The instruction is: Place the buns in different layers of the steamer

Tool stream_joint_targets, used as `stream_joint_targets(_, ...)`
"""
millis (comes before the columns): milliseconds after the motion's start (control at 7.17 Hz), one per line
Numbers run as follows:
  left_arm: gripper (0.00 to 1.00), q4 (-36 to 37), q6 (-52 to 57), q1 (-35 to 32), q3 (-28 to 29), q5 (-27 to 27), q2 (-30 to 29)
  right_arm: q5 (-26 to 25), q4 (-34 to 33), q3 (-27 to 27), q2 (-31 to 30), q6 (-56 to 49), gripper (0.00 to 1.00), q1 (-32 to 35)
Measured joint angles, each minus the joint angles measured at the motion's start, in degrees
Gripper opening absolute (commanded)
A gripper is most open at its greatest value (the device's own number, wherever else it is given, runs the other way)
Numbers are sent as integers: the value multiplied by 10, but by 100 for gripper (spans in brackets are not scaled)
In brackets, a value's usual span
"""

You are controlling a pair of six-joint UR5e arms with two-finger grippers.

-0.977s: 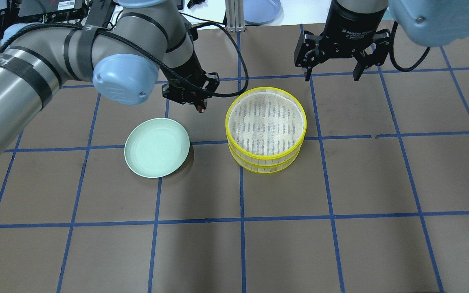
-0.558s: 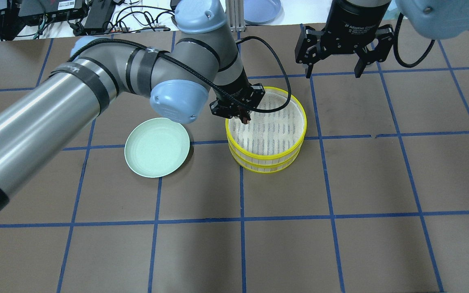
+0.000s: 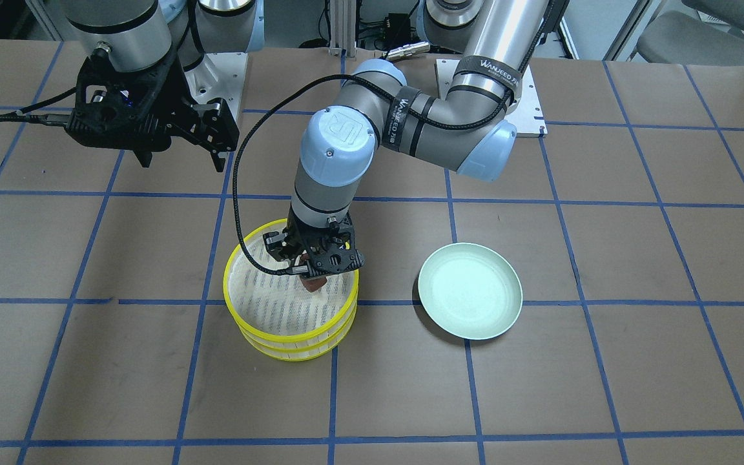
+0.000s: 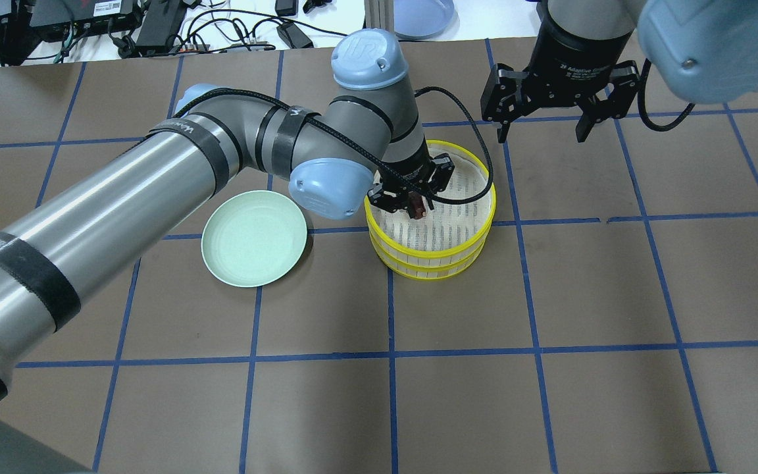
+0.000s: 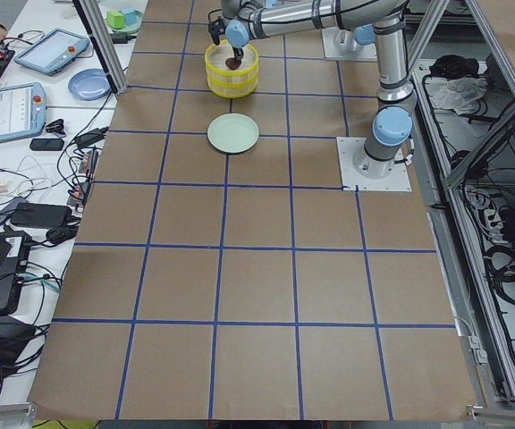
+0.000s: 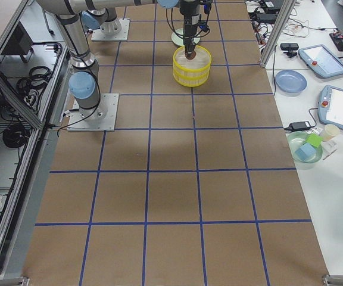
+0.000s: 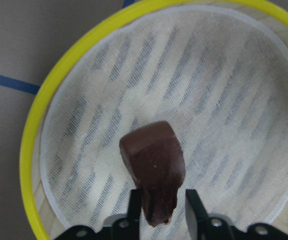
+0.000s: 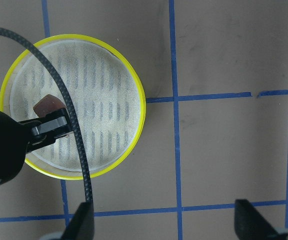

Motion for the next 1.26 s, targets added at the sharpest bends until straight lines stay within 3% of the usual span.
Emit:
stream_joint_targets(558, 100, 3, 54, 14, 7, 24, 36, -9, -3, 2, -1, -8, 100, -3)
stream_joint_targets(1256, 100, -106, 314, 153, 7, 88, 145, -9, -4, 4, 2, -11, 100, -1)
